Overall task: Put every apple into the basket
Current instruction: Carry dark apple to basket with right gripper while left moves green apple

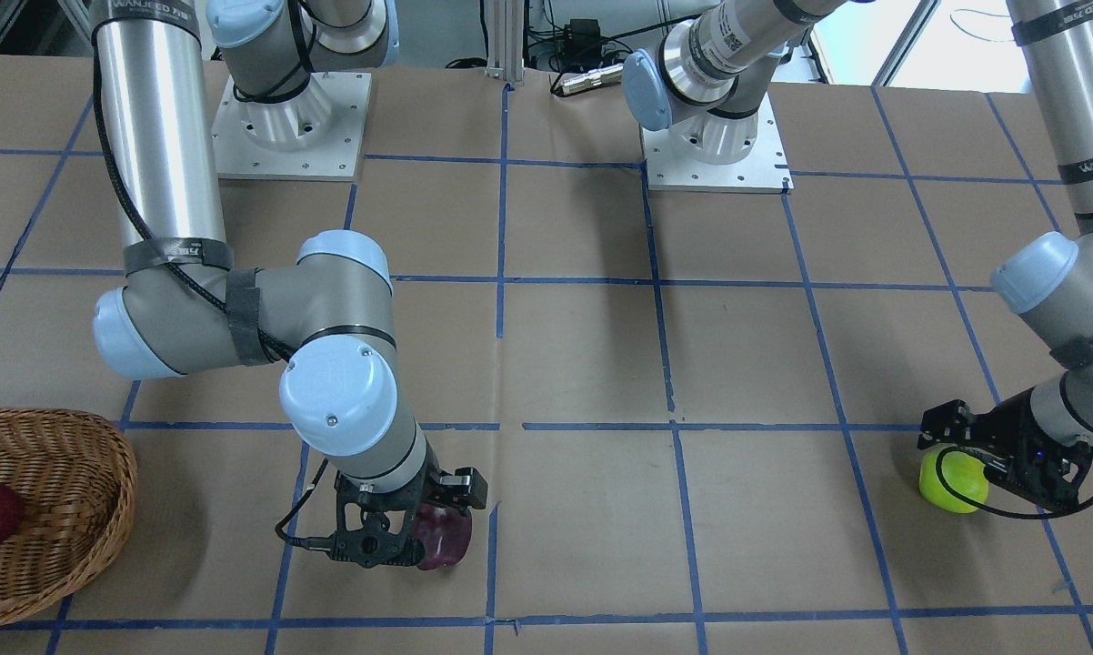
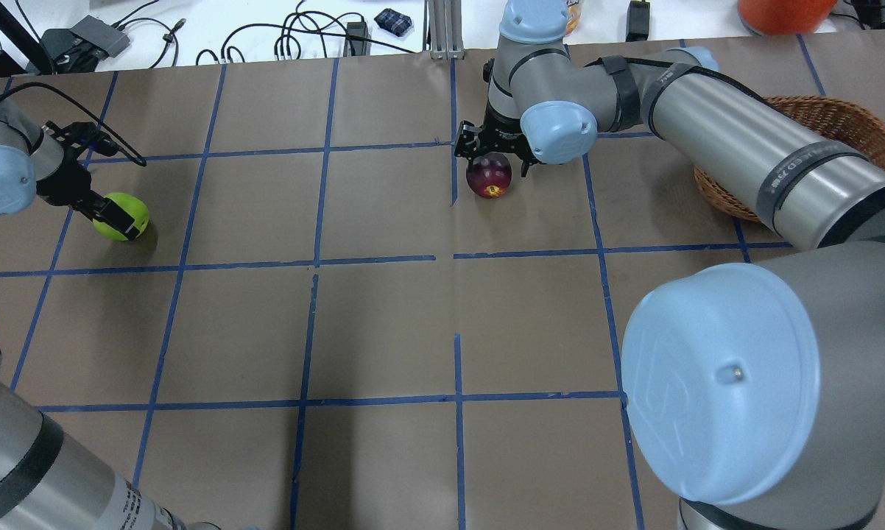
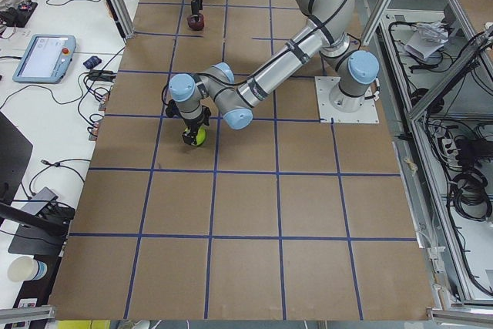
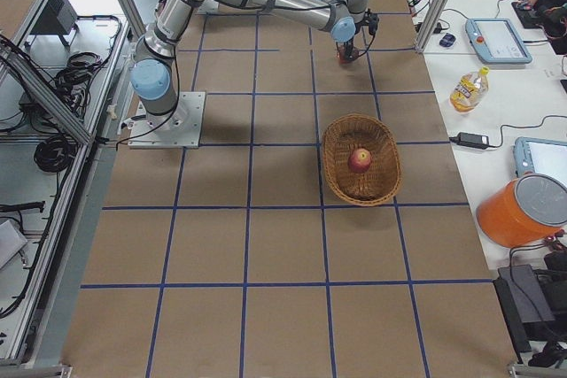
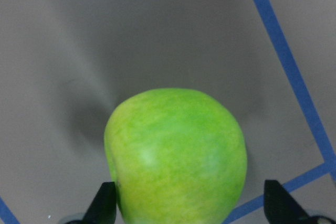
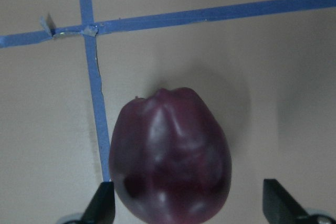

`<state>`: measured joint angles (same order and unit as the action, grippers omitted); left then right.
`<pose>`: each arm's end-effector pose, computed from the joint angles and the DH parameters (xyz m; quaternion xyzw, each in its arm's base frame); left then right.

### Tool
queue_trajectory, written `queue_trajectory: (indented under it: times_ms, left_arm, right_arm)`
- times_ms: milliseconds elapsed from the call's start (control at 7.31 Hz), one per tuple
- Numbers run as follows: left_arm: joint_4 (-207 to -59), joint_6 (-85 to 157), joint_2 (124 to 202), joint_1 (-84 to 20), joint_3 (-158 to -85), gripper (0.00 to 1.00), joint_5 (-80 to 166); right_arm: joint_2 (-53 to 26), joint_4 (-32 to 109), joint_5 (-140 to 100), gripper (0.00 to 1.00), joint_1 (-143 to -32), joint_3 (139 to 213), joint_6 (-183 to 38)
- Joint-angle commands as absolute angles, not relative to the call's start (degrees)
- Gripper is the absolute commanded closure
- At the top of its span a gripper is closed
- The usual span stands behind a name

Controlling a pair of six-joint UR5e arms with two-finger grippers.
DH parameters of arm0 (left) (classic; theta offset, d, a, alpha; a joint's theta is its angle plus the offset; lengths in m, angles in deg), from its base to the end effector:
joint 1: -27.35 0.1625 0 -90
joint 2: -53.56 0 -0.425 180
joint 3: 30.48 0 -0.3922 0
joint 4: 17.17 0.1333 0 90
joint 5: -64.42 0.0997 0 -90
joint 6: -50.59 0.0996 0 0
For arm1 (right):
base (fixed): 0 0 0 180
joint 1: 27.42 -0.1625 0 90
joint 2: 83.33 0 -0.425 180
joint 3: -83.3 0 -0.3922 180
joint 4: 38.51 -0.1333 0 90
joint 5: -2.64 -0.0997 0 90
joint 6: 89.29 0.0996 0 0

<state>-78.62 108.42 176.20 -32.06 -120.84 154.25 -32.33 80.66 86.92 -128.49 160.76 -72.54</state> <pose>0.2157 -0.6274 0.1997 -0.2352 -0.9712 -0.0268 0.0281 0.2794 -0.6819 0.2238 0.0483 0.9973 -0.0109 0.0541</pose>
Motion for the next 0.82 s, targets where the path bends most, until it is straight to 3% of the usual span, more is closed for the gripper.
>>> queue_trajectory:
  times_ms: [0, 137, 274, 411, 547, 684]
  left_arm:
    - [-78.60, 108.33, 176.26, -32.41, -120.30, 0.36, 153.37]
    - [-78.60, 108.33, 175.65, -33.20, -119.95, 0.70, 153.54]
    - [-78.78, 107.90, 174.25, -35.12, -119.60, 0.79, 153.98]
    - [-79.13, 105.63, 172.84, -37.31, -119.51, 0.80, 154.42]
    - [-79.83, 104.04, 171.26, -38.47, -119.68, 0.80, 154.51]
    - [-82.01, 97.32, 169.51, -39.70, -121.16, 0.80, 153.73]
  right_arm:
    - [-33.93, 80.76, 86.75, 0.00, -128.49, 159.16, -72.50]
    - [-34.89, 80.84, 86.75, 0.00, -128.49, 159.06, -72.15]
    - [-35.34, 80.84, 86.75, 0.00, -128.49, 159.06, -71.89]
    - [-35.43, 80.76, 86.75, 0.00, -128.49, 159.15, -71.89]
    - [-35.43, 80.76, 86.75, 0.08, -128.49, 159.15, -71.89]
    - [-35.00, 80.32, 86.93, 0.75, -128.32, 159.06, -72.49]
